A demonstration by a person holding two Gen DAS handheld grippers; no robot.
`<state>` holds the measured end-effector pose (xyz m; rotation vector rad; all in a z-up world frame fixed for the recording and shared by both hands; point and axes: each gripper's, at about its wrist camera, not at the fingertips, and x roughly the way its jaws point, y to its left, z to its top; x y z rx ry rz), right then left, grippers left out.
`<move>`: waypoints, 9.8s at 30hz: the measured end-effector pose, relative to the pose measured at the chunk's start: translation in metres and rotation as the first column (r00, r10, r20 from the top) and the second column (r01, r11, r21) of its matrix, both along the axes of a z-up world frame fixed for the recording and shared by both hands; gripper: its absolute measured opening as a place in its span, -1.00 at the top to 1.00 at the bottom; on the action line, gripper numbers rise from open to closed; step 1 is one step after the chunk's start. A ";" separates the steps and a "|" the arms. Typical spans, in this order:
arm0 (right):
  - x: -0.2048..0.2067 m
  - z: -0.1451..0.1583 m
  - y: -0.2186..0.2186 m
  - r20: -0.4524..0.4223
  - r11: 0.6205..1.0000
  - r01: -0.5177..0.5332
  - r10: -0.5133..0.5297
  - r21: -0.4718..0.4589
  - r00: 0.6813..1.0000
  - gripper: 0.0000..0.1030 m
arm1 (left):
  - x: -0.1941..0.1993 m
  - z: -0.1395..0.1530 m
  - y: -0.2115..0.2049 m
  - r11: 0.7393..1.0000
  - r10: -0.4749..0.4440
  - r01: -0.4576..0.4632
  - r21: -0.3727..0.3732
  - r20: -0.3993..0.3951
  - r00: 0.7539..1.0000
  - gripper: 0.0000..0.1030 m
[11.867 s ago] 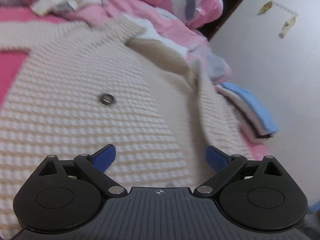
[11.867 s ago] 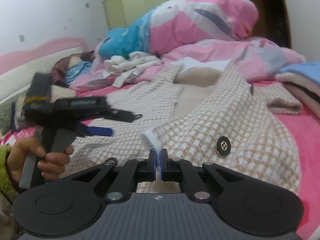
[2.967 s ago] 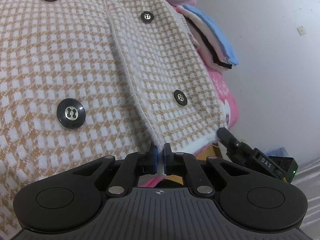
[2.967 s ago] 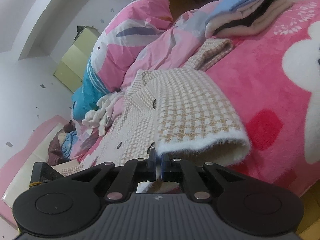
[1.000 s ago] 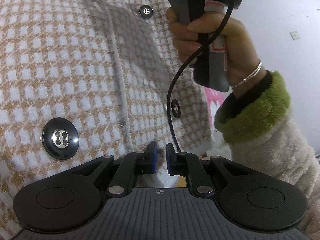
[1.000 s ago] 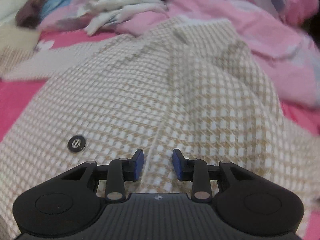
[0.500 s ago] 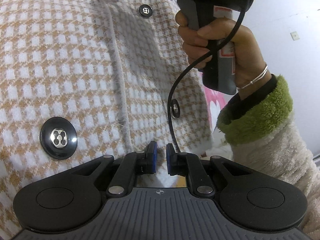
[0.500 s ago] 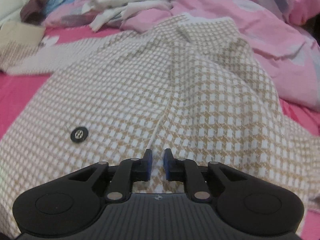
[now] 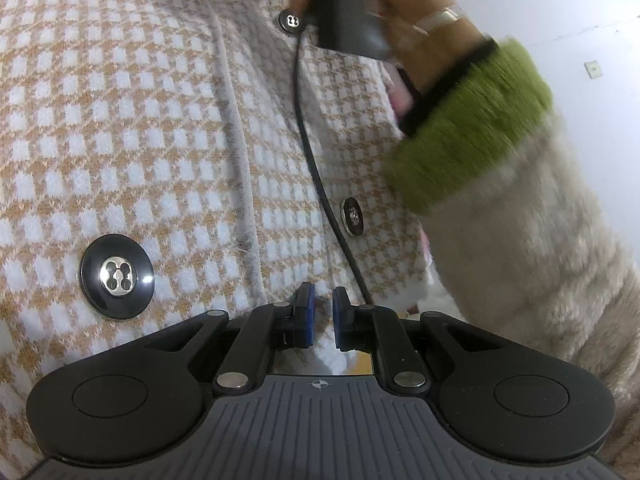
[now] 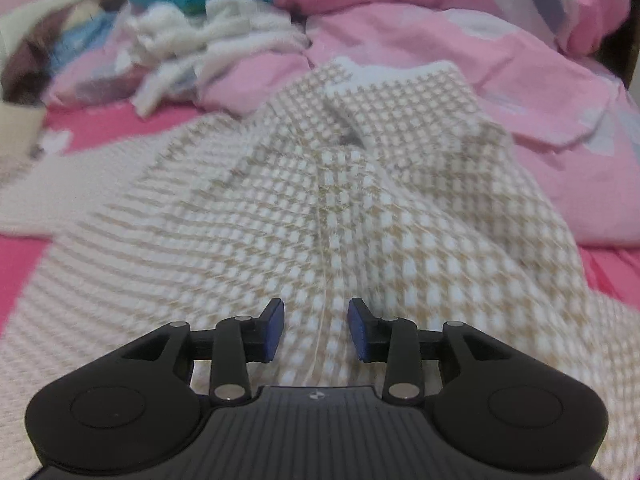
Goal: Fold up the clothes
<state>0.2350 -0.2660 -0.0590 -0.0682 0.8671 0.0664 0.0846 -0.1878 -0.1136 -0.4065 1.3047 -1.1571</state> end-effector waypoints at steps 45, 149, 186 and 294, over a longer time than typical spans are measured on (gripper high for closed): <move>-0.094 0.039 -0.070 0.002 0.944 -0.167 0.174 0.285 0.985 0.93 | 0.011 -0.003 -0.013 1.000 -0.015 0.015 -0.019 0.000 1.000 0.81; 0.106 0.030 -0.055 0.484 0.846 0.079 0.222 -0.527 0.847 0.79 | 0.044 -0.015 0.053 0.959 0.204 -0.170 -0.228 0.139 0.969 0.92; 0.098 0.048 -0.132 0.229 0.972 0.049 -0.103 0.228 0.968 0.70 | 0.044 -0.020 0.052 0.956 0.211 -0.173 -0.238 0.143 0.967 0.92; -0.190 0.105 -0.348 0.399 0.720 0.388 -0.661 0.575 0.635 0.86 | 0.002 0.025 0.000 0.994 0.013 -0.049 0.098 0.330 0.944 0.85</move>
